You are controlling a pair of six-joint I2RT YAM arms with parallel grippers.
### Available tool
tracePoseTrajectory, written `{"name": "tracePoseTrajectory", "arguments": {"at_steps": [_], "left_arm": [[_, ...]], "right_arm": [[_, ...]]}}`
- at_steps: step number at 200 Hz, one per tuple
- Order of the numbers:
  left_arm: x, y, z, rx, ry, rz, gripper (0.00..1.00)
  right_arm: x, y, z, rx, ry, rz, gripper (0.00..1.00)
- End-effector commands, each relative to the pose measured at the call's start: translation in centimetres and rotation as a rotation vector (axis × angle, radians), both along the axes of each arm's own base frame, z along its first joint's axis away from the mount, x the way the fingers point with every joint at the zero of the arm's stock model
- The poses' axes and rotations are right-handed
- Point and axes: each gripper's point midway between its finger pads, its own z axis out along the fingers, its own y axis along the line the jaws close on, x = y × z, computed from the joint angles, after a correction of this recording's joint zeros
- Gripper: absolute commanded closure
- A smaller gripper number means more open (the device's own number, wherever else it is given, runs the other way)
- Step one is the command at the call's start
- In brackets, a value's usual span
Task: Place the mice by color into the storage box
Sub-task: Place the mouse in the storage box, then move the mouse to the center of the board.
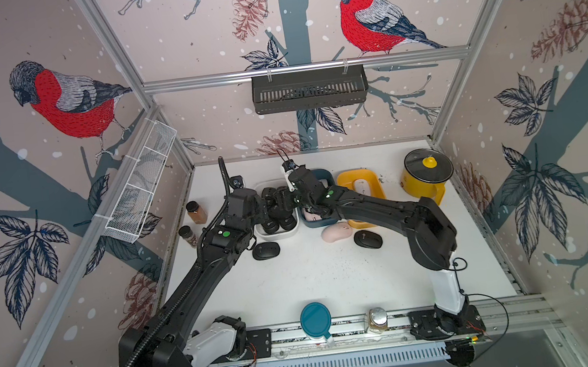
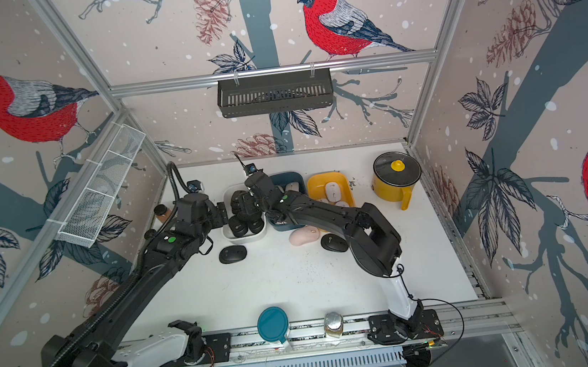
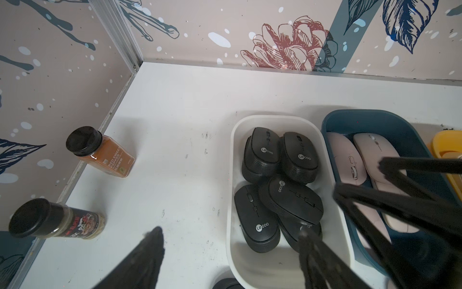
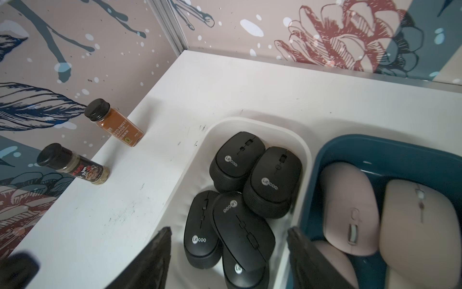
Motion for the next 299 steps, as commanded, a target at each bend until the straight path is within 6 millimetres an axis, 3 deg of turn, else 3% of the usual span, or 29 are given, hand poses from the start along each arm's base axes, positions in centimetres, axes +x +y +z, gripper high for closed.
{"name": "tracePoseTrajectory", "arguments": {"at_steps": [1, 87, 98, 123, 142, 173, 221, 261, 299], "left_arm": [[0.5, 0.1, 0.4, -0.001, -0.024, 0.012, 0.17], [0.7, -0.4, -0.7, -0.004, 0.012, -0.003, 0.17], [0.8, -0.4, -0.8, -0.002, 0.015, -0.002, 0.17], [0.7, -0.2, -0.8, 0.004, 0.014, 0.004, 0.17], [0.8, -0.2, -1.0, 0.007, 0.018, 0.007, 0.17], [0.8, -0.2, -1.3, 0.011, 0.026, 0.007, 0.17], [0.9, -0.2, -1.6, 0.014, 0.035, 0.006, 0.17], [0.9, -0.2, -1.8, 0.018, 0.040, 0.008, 0.17], [1.0, -0.2, -1.8, 0.020, 0.042, 0.009, 0.17]], "right_arm": [[-1.2, -1.9, 1.7, 0.061, -0.034, -0.025, 0.27], [-9.3, -19.4, -3.4, 0.041, 0.124, -0.179, 0.26], [-10.3, -21.5, -3.2, 0.073, 0.129, -0.191, 0.26], [-11.5, -26.1, -4.0, 0.101, 0.125, -0.285, 0.23], [-12.1, -28.3, -4.6, 0.138, 0.117, -0.323, 0.22], [-12.5, -30.5, -6.1, 0.146, 0.138, -0.370, 0.21], [-12.1, -31.6, -9.6, 0.081, 0.243, -0.378, 0.20], [-11.7, -30.8, -11.4, 0.030, 0.306, -0.325, 0.20], [-10.8, -30.0, -11.6, 0.033, 0.284, -0.290, 0.19]]}}
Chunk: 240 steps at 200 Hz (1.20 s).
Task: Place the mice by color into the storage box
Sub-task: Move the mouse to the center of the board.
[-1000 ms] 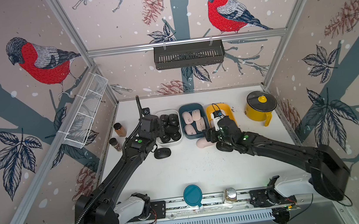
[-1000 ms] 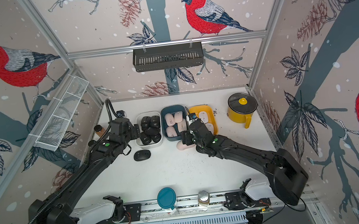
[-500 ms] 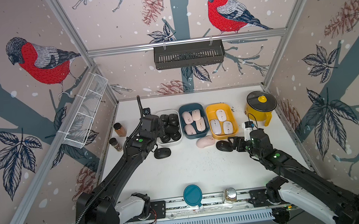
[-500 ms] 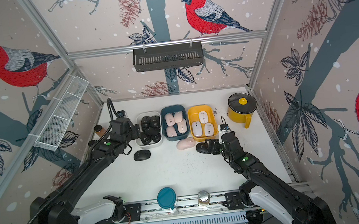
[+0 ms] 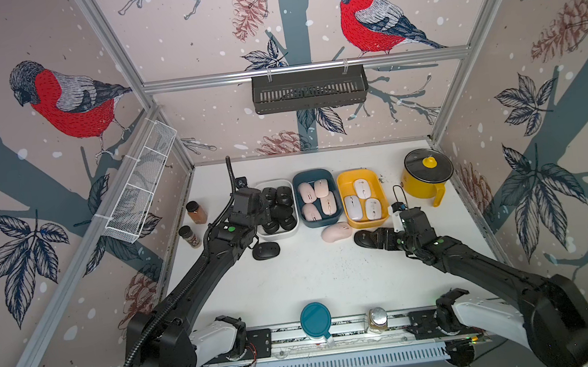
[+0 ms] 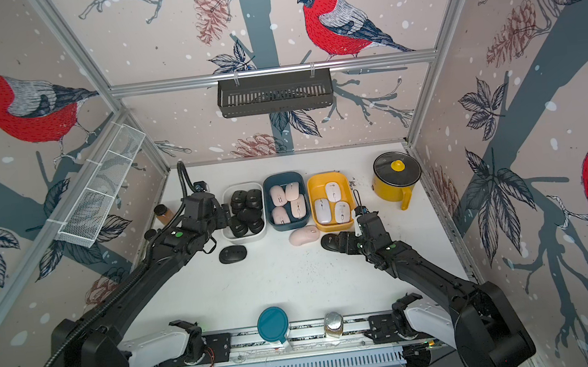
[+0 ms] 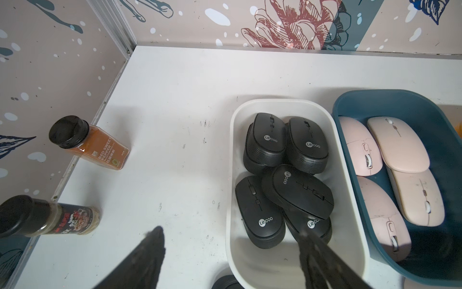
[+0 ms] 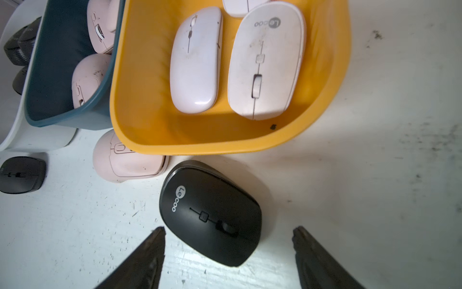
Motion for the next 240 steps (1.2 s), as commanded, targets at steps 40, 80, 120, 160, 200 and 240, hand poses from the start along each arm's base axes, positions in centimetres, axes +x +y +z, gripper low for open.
{"name": "tracePoseTrajectory", "arguments": {"at_steps": [40, 80, 120, 160, 200, 240], "left_arm": [[0.4, 0.2, 0.4, 0.004, -0.021, 0.016, 0.17], [0.4, 0.2, 0.1, 0.005, -0.013, 0.015, 0.17], [0.4, 0.1, 0.0, 0.006, -0.008, 0.013, 0.17], [0.4, 0.1, 0.0, 0.006, -0.008, 0.013, 0.17], [0.4, 0.0, -0.2, 0.002, -0.002, 0.009, 0.17], [0.5, 0.0, -0.3, 0.002, 0.000, 0.007, 0.17]], "right_arm": [[1.8, 1.5, 0.7, -0.004, -0.089, 0.071, 0.17], [2.2, 2.5, 0.3, -0.005, -0.096, 0.092, 0.17], [2.3, 3.8, -0.9, -0.055, -0.093, 0.115, 0.17], [0.9, 5.9, -2.5, -0.095, -0.057, 0.168, 0.17], [-1.3, 8.0, -3.4, -0.079, -0.009, 0.212, 0.17], [-3.4, 9.6, -3.1, -0.063, 0.024, 0.261, 0.16]]}}
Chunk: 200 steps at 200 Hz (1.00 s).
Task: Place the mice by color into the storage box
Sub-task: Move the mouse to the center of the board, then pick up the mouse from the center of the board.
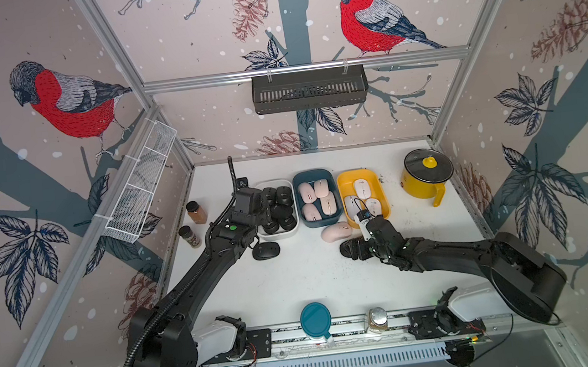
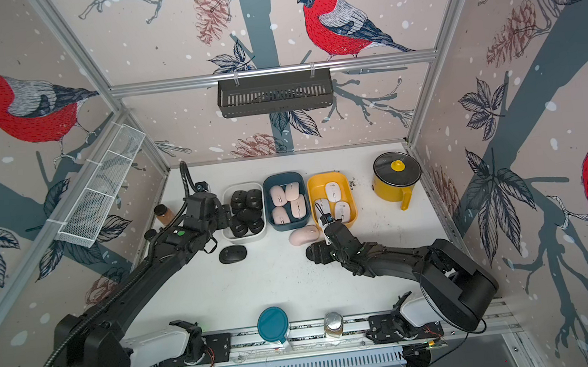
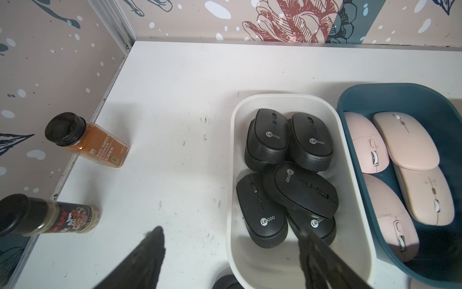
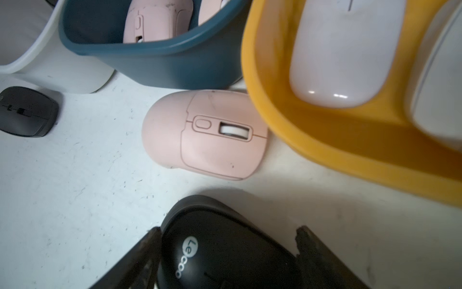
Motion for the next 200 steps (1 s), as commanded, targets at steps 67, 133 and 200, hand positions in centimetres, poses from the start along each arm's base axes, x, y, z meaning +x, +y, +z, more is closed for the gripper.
{"name": "tracePoseTrajectory", "arguments": {"at_steps": [67, 133, 200], "left_arm": [[0.3, 0.0, 0.4, -0.005, -0.018, 0.006, 0.17], [0.3, 0.0, 0.6, -0.010, -0.022, 0.005, 0.17], [0.2, 0.0, 0.5, -0.013, -0.020, 0.005, 0.17]], "right_arm": [[-4.9, 1.6, -0.3, -0.038, 0.104, 0.061, 0.14], [-4.8, 1.9, -1.8, -0.209, 0.038, 0.059, 0.14], [-3.7, 2.6, -2.8, -0.270, 0.024, 0.076, 0.14]]}}
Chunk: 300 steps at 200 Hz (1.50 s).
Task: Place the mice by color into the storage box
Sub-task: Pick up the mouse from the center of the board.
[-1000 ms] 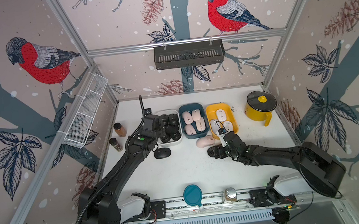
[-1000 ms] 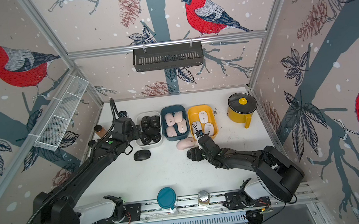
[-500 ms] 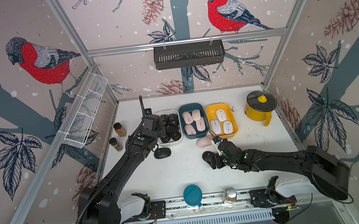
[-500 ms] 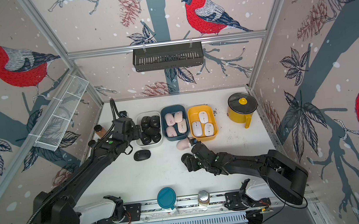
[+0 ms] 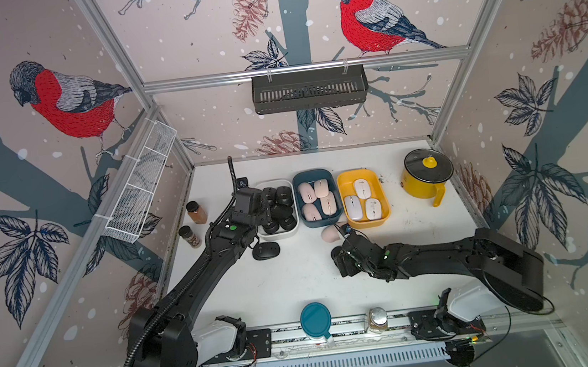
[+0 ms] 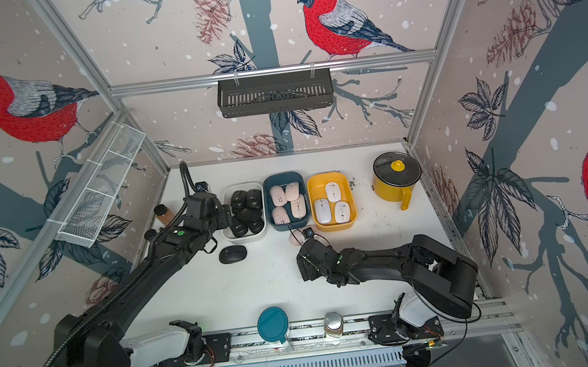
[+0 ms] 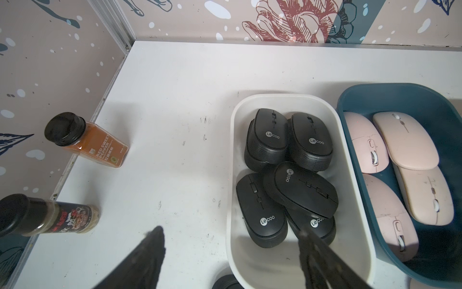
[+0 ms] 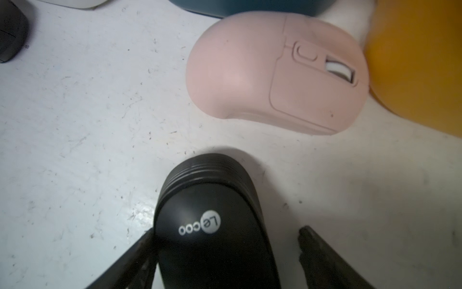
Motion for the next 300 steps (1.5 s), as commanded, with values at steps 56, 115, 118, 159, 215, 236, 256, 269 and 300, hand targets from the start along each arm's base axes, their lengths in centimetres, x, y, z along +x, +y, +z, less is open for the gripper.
{"name": "tracePoseTrajectory", "arguments": {"at_steps": [56, 115, 118, 159, 215, 236, 256, 269, 300], "left_arm": [[0.2, -0.1, 0.6, -0.014, -0.021, 0.003, 0.17], [0.3, -0.1, 0.5, -0.015, -0.018, 0.001, 0.17], [0.3, -0.1, 0.5, -0.017, -0.019, 0.001, 0.17], [0.3, -0.2, 0.4, -0.019, -0.016, -0.002, 0.17], [0.3, -0.3, 0.5, -0.027, -0.018, -0.005, 0.17], [0.3, -0.4, 0.4, -0.028, -0.014, -0.006, 0.17], [0.3, -0.4, 0.5, -0.029, -0.016, -0.007, 0.17], [0.3, -0.4, 0.6, -0.031, -0.021, -0.007, 0.17], [0.4, -0.3, 0.5, -0.024, -0.017, -0.002, 0.17]], "right_arm": [[-0.4, -0.9, -1.4, -0.077, 0.027, -0.006, 0.22], [-0.3, -0.8, -1.7, -0.093, 0.028, -0.025, 0.40], [-0.3, -0.7, -1.7, -0.090, 0.027, -0.026, 0.41], [0.3, 0.0, 0.3, -0.020, 0.004, -0.051, 0.43], [1.7, 0.4, 4.0, 0.110, -0.018, -0.089, 0.42], [2.5, 0.1, 5.1, 0.144, -0.029, -0.115, 0.42], [3.2, -0.1, 6.3, 0.166, -0.048, -0.131, 0.42], [3.7, 0.0, 7.0, 0.172, -0.057, -0.134, 0.42], [4.6, 0.9, 8.7, 0.194, -0.089, -0.120, 0.42]]}}
